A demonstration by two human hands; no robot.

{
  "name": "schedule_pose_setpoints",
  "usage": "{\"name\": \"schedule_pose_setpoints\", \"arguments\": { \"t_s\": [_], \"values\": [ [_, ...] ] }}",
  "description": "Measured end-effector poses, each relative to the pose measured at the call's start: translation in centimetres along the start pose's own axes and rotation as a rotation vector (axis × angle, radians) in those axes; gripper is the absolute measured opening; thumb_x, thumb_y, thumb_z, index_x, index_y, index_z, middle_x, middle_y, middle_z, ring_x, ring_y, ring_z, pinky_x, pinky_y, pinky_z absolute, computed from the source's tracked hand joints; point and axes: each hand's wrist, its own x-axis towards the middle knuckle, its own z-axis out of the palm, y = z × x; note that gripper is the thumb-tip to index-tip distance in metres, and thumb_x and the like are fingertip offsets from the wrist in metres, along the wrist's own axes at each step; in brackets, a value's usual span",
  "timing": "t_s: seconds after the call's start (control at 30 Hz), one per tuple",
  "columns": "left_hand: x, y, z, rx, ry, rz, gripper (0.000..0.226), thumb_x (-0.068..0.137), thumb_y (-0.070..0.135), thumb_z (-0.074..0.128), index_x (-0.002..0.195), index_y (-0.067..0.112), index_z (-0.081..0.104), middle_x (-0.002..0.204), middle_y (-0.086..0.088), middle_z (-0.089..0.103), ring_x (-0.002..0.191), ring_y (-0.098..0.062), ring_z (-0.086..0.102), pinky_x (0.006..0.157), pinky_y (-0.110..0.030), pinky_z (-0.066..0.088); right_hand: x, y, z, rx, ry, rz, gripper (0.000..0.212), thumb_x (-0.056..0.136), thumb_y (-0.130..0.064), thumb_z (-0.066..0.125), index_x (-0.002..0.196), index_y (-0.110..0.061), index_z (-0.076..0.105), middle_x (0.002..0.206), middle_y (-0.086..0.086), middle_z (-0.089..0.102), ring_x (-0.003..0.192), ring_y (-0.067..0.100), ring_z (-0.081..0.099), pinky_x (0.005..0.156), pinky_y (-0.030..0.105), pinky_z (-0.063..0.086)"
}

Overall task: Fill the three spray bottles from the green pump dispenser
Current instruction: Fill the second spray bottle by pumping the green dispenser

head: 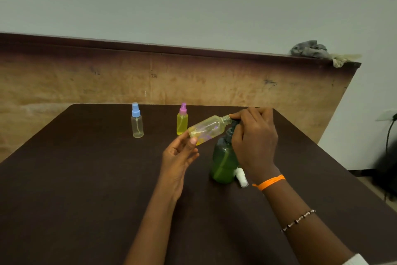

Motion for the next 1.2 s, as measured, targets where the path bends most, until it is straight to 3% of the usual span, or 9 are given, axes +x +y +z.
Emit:
{"name": "schedule_pose_setpoints", "arguments": {
  "t_s": [0.1, 0.23, 0.37, 0.5, 0.73, 0.93, 1.07, 1.2],
  "values": [
    [0.1, -0.1, 0.0, -0.004, 0.004, 0.003, 0.03, 0.075, 0.022, 0.064, 0.105, 0.025, 0.063, 0.09, 0.004, 0.066, 0.067, -0.002, 0.06, 0.073, -0.021, 0.054, -0.6, -0.2, 0.5, 0.051, 0.018, 0.056, 0.03, 0.077, -0.006, 0.039, 0.085, -0.006, 0.067, 0.08, 0.003, 0.063, 0.084, 0.018, 0.042, 0.062, 0.027, 0.04],
    [0.3, -0.2, -0.1, 0.003, 0.013, 0.005, 0.035, 0.069, 0.026, 0.066, 0.104, 0.026, 0.063, 0.089, 0.005, 0.066, 0.067, -0.002, 0.059, 0.073, -0.021, 0.053, -1.9, 0.3, 1.5, 0.029, 0.027, 0.049, 0.028, 0.082, 0.0, 0.042, 0.093, -0.003, 0.067, 0.083, 0.008, 0.063, 0.081, 0.019, 0.045, 0.064, 0.026, 0.04],
    [0.0, -0.2, 0.0, 0.013, 0.02, -0.008, 0.042, 0.068, 0.026, 0.066, 0.11, 0.023, 0.062, 0.09, 0.004, 0.064, 0.068, -0.003, 0.059, 0.073, -0.022, 0.053, -0.6, 0.5, 0.6, -0.014, -0.003, -0.025, 0.028, 0.081, -0.005, 0.04, 0.084, -0.004, 0.068, 0.077, 0.007, 0.064, 0.081, 0.022, 0.047, 0.059, 0.035, 0.047],
    [0.0, -0.1, 0.0, -0.002, 0.019, -0.003, 0.038, 0.076, 0.021, 0.063, 0.114, 0.021, 0.06, 0.093, 0.003, 0.065, 0.068, -0.002, 0.059, 0.071, -0.02, 0.054, 0.6, 0.4, -0.1, 0.013, -0.017, -0.055, 0.031, 0.077, -0.007, 0.038, 0.076, -0.006, 0.069, 0.072, 0.004, 0.066, 0.085, 0.019, 0.042, 0.06, 0.033, 0.046],
    [0.2, -0.2, -0.3, 0.001, 0.012, 0.015, 0.046, 0.067, 0.029, 0.065, 0.112, 0.021, 0.062, 0.089, 0.006, 0.066, 0.066, -0.001, 0.06, 0.073, -0.021, 0.055, -2.6, 0.2, 1.3, 0.062, 0.045, 0.054, 0.033, 0.08, 0.006, 0.044, 0.099, -0.004, 0.068, 0.091, 0.006, 0.066, 0.08, 0.018, 0.046, 0.062, 0.025, 0.043],
    [0.0, -0.2, -0.1, 0.008, 0.011, 0.008, 0.051, 0.068, 0.03, 0.064, 0.117, 0.019, 0.06, 0.09, 0.007, 0.066, 0.068, -0.001, 0.06, 0.074, -0.022, 0.053, -1.1, 0.2, -0.3, 0.103, -0.044, 0.018, 0.037, 0.078, -0.005, 0.036, 0.094, -0.007, 0.069, 0.084, 0.003, 0.066, 0.085, 0.017, 0.042, 0.061, 0.026, 0.043],
    [0.1, -0.3, -0.1, 0.011, 0.0, 0.012, 0.054, 0.068, 0.032, 0.064, 0.119, 0.018, 0.059, 0.092, 0.005, 0.065, 0.068, -0.001, 0.06, 0.075, -0.022, 0.054, -0.9, 0.3, -0.3, 0.217, 0.003, 0.104, 0.041, 0.076, -0.006, 0.033, 0.092, -0.007, 0.071, 0.084, 0.001, 0.068, 0.086, 0.015, 0.044, 0.064, 0.021, 0.04],
    [0.3, -0.3, -0.2, 0.002, 0.004, 0.011, 0.052, 0.067, 0.032, 0.065, 0.117, 0.019, 0.06, 0.093, 0.005, 0.065, 0.068, -0.001, 0.06, 0.073, -0.021, 0.053, -2.1, 0.2, 0.8, 0.094, 0.045, 0.048, 0.034, 0.081, 0.001, 0.038, 0.095, -0.003, 0.068, 0.089, 0.006, 0.067, 0.08, 0.018, 0.048, 0.062, 0.025, 0.042]
  ]
}}
